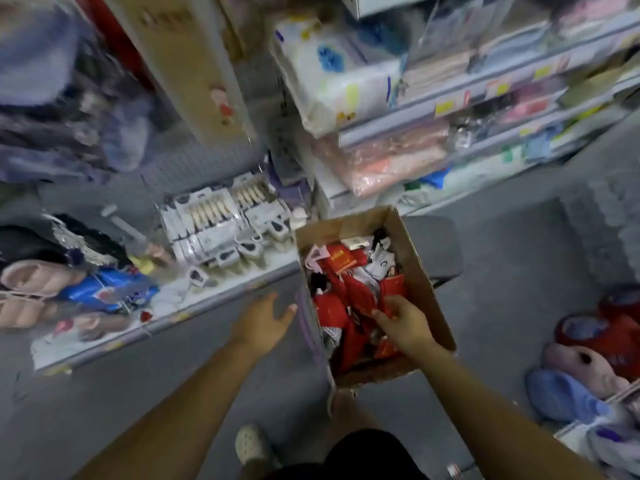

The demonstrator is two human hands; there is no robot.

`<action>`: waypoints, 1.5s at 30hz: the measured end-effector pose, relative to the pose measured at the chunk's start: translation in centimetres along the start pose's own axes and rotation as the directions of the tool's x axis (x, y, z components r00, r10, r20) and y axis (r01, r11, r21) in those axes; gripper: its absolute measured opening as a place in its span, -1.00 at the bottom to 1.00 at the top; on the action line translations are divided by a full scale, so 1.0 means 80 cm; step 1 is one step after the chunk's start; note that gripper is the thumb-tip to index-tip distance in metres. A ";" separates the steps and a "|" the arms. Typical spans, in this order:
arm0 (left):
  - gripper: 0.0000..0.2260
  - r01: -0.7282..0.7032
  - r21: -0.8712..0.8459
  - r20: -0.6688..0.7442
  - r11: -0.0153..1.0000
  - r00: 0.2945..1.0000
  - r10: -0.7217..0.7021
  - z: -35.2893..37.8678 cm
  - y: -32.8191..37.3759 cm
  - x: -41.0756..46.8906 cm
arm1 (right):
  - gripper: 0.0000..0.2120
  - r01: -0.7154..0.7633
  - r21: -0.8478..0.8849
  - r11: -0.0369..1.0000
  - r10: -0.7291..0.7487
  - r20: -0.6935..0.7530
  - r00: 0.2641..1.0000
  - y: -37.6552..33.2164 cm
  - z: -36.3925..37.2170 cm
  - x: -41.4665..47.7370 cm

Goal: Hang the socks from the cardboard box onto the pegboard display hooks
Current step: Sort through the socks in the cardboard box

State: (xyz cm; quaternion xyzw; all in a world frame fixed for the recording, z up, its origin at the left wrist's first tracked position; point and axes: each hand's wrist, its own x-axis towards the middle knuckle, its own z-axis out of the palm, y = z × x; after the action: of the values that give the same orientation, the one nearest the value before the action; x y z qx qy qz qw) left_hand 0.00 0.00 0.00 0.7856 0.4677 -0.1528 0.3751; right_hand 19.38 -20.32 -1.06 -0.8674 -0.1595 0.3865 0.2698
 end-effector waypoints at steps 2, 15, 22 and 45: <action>-0.36 0.111 -0.032 0.029 0.993 0.994 -0.110 0.022 0.017 0.025 | -0.64 0.006 -0.043 0.999 -0.004 0.043 0.999 0.005 -0.001 0.037; -0.60 0.275 -0.249 -0.027 0.929 0.957 -0.290 0.103 0.053 0.070 | -0.65 -0.062 -0.104 0.993 0.075 0.130 0.989 0.034 0.049 0.144; -0.70 0.197 -0.232 -0.123 0.952 0.965 -0.230 0.104 0.055 0.054 | -0.77 -0.066 0.114 0.991 0.057 0.076 0.995 0.056 -0.011 0.076; -0.80 -0.029 0.393 0.072 0.919 0.997 0.001 0.095 0.109 0.094 | -0.79 -0.317 0.733 0.602 0.314 0.148 0.938 0.071 -0.049 0.028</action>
State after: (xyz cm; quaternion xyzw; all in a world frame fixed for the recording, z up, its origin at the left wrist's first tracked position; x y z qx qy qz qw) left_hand 12.11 -3.34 -5.63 0.8426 0.4079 -0.2685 0.2269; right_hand 24.22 -25.16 -3.54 -0.6932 0.1680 0.4605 0.5284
